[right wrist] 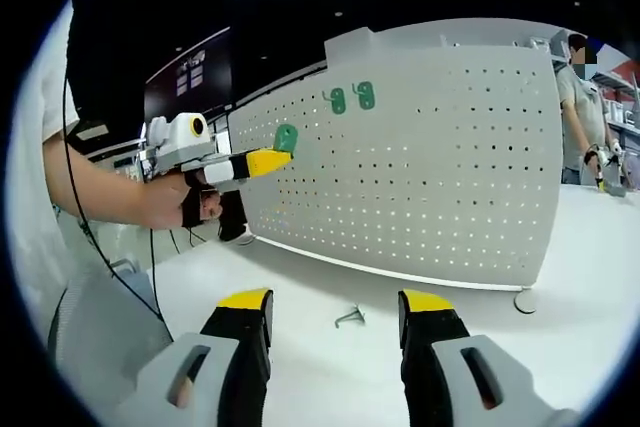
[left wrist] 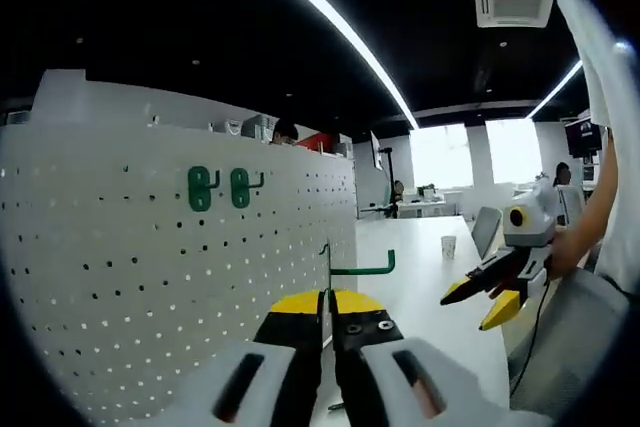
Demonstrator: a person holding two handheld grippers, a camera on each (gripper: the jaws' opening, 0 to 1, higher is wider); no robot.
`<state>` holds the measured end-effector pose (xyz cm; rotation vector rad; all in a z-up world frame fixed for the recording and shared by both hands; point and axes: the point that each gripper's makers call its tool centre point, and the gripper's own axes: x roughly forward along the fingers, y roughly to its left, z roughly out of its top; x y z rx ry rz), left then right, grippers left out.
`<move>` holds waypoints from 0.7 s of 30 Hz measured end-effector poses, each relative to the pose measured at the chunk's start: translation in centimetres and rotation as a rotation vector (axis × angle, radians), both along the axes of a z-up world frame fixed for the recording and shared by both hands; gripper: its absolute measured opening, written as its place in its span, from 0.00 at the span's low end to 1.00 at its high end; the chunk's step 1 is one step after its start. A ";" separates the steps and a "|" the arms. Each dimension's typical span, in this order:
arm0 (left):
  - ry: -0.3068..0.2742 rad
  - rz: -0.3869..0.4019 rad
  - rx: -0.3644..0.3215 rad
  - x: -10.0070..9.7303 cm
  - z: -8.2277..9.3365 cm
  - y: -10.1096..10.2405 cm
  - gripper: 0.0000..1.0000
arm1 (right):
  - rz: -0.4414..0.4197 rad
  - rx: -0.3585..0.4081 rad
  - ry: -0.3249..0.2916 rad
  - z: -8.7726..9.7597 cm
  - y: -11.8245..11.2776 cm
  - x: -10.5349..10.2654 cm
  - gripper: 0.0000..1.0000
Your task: Insert the hook assembly into the mounting plate slot until the hook locks in place.
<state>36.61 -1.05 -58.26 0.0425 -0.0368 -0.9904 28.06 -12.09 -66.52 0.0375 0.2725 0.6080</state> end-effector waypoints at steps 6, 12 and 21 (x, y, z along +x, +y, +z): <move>-0.001 0.006 -0.012 -0.1 0.4 0.0 0.02 | -0.004 0.003 -0.005 0.2 0.0 0.0 0.49; 0.008 0.006 -0.011 -0.2 0.2 -0.1 0.02 | -0.010 0.087 -0.034 1.6 0.2 0.1 0.49; 0.006 0.011 -0.002 -0.2 0.1 -0.1 0.02 | -0.024 0.266 -0.022 3.2 0.2 0.2 0.52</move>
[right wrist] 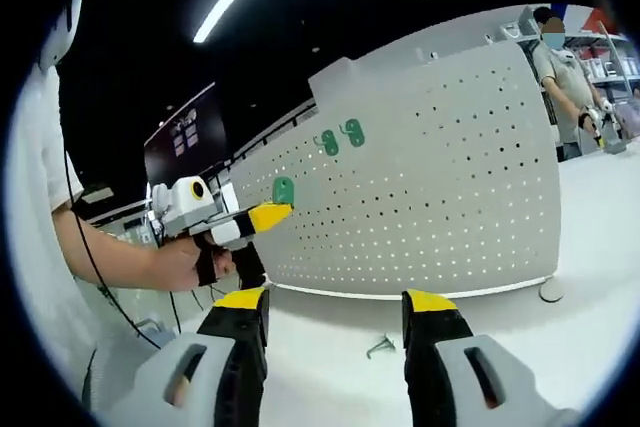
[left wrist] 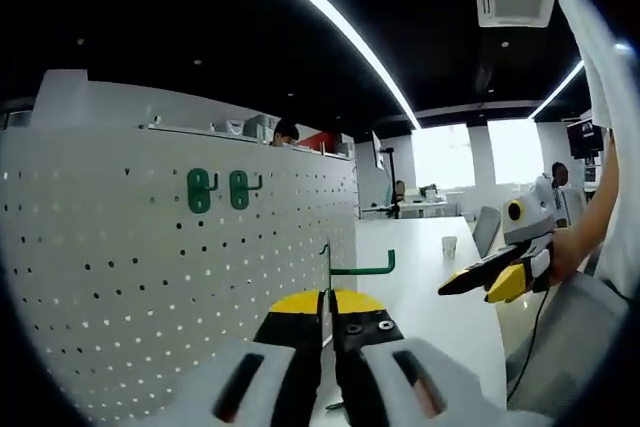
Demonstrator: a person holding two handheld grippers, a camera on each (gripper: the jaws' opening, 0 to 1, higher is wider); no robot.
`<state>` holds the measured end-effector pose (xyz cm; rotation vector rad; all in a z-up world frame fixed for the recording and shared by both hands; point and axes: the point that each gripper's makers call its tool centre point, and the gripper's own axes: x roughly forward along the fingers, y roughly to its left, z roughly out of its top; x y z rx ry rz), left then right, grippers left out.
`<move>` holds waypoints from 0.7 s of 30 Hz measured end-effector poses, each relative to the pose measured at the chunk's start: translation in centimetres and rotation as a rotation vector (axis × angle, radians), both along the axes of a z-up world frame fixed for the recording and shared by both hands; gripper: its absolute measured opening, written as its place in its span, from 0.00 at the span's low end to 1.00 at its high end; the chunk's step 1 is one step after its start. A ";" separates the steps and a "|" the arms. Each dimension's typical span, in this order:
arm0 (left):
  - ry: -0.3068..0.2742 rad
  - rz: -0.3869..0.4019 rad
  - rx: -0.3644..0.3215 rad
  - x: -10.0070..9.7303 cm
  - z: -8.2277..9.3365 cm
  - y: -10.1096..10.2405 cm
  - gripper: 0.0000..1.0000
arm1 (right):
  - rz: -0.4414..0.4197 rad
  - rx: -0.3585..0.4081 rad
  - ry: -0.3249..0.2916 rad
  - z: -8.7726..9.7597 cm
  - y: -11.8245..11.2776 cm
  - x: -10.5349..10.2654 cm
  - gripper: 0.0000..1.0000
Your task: Insert the hook assembly into the mounting plate slot until the hook locks in place.
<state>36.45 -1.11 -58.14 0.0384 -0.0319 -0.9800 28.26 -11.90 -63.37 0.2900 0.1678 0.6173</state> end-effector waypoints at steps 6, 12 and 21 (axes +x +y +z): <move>0.004 0.004 0.001 0.0 -0.1 -0.1 0.02 | 0.005 -0.010 -0.026 0.6 0.5 0.1 0.51; 0.013 0.009 0.002 -0.1 -0.4 0.0 0.02 | 0.019 -0.012 -0.068 1.6 1.5 0.5 0.48; 0.013 0.025 -0.012 -0.3 0.0 0.1 0.02 | 0.042 -0.011 -0.090 2.6 2.7 1.2 0.44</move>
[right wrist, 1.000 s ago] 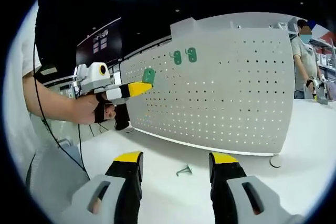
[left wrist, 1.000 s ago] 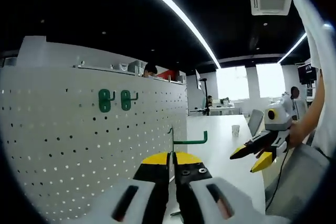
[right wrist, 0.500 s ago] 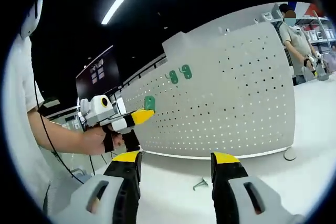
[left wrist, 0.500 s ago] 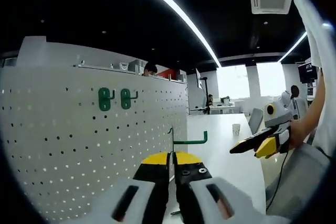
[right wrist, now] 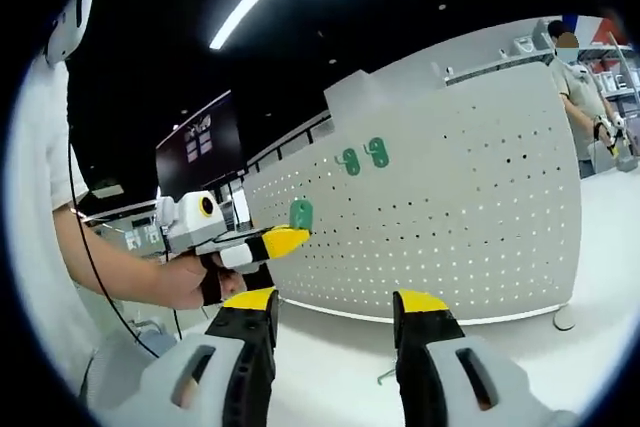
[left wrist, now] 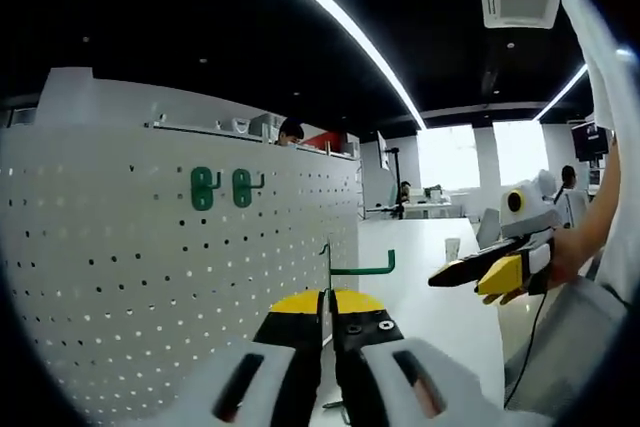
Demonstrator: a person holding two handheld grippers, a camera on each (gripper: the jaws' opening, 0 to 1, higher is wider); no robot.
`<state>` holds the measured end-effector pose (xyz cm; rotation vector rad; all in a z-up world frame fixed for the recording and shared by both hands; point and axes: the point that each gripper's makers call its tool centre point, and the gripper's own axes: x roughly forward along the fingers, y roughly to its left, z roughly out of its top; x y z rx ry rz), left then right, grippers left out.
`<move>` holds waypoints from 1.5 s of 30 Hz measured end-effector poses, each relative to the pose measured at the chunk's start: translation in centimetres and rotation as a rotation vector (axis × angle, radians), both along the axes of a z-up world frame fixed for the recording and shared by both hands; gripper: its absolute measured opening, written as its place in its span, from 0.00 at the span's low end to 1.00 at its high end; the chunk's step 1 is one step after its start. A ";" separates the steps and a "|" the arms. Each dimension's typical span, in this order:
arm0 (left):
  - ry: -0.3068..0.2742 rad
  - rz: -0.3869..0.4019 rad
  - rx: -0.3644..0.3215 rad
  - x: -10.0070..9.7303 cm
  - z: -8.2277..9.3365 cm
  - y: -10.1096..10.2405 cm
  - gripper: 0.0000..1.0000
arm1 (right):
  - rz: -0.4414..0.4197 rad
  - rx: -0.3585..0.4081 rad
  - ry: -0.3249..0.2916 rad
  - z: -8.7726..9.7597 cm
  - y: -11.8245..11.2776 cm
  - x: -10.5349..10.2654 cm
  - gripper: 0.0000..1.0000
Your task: Insert the hook assembly into the mounting plate slot until the hook locks in place.
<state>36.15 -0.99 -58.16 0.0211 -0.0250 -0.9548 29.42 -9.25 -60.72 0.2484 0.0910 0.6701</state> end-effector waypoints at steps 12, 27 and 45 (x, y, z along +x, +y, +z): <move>-0.006 0.011 0.006 -0.4 0.0 -0.3 0.02 | 0.027 0.004 -0.032 1.4 1.8 1.2 0.40; -0.004 0.008 0.002 -1.0 0.0 -1.0 0.02 | 0.057 0.007 -0.062 2.5 3.9 1.9 0.36; -0.001 0.000 -0.003 -1.6 0.0 -1.8 0.02 | 0.078 0.031 -0.076 3.8 5.5 2.8 0.22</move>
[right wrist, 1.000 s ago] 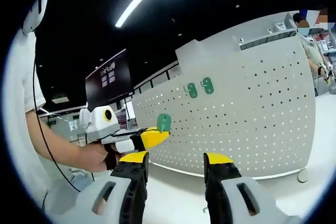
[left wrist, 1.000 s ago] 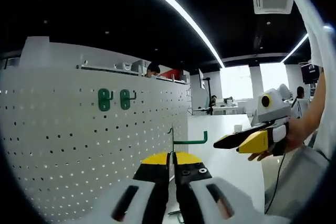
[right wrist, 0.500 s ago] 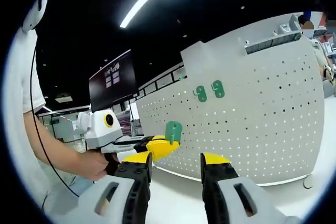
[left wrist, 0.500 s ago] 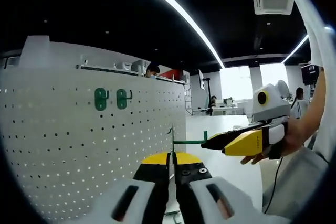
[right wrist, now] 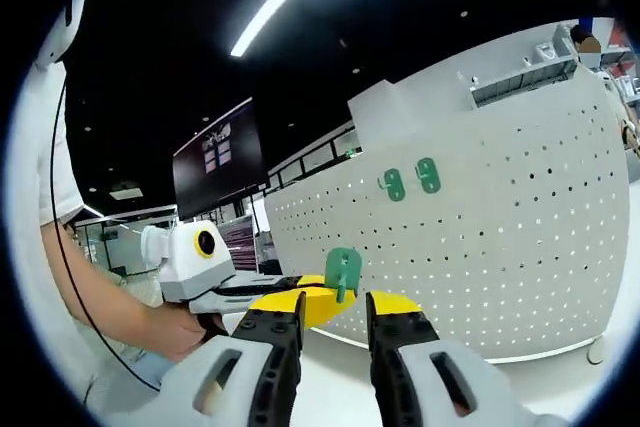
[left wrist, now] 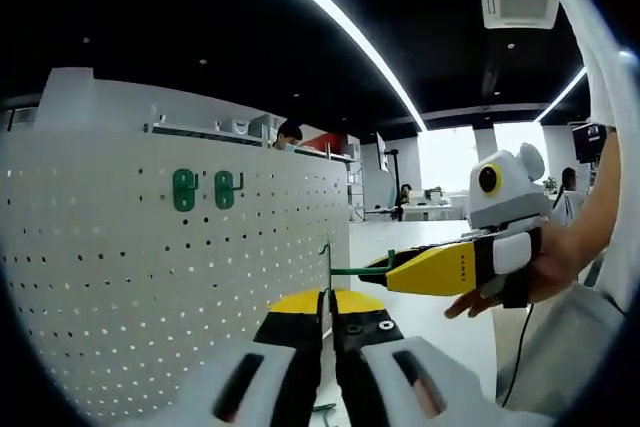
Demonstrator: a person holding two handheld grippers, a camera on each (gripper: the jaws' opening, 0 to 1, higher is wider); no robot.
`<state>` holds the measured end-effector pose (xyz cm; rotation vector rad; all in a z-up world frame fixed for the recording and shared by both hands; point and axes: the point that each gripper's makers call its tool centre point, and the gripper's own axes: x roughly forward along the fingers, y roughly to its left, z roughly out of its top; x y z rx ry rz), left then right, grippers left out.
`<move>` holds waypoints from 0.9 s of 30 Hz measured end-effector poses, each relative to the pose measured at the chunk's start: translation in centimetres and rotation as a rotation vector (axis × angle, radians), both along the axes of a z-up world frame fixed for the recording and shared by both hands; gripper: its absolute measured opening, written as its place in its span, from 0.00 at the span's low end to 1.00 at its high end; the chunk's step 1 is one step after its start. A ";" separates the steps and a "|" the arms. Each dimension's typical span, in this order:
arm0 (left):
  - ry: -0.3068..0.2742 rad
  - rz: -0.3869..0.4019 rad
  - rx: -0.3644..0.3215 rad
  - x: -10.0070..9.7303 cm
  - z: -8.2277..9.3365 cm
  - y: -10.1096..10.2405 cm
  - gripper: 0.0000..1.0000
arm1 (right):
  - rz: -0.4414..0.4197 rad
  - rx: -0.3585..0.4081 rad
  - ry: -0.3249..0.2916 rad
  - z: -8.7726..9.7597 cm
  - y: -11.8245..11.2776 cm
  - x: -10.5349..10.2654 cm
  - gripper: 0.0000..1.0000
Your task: Insert the hook assembly into the mounting plate slot until the hook locks in place.
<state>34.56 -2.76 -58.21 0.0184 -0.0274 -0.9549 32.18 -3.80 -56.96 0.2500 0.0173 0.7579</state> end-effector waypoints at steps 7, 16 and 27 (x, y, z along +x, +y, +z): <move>0.001 -0.004 0.000 -0.3 0.0 -0.2 0.02 | -0.009 0.003 -0.006 0.4 -0.1 0.3 0.18; -0.004 -0.002 -0.003 -0.5 0.1 -0.2 0.02 | -0.021 -0.011 -0.005 0.2 0.4 0.9 0.11; 0.012 0.007 -0.020 -0.4 0.1 -0.7 0.02 | -0.060 -0.033 -0.023 0.5 0.2 1.5 0.03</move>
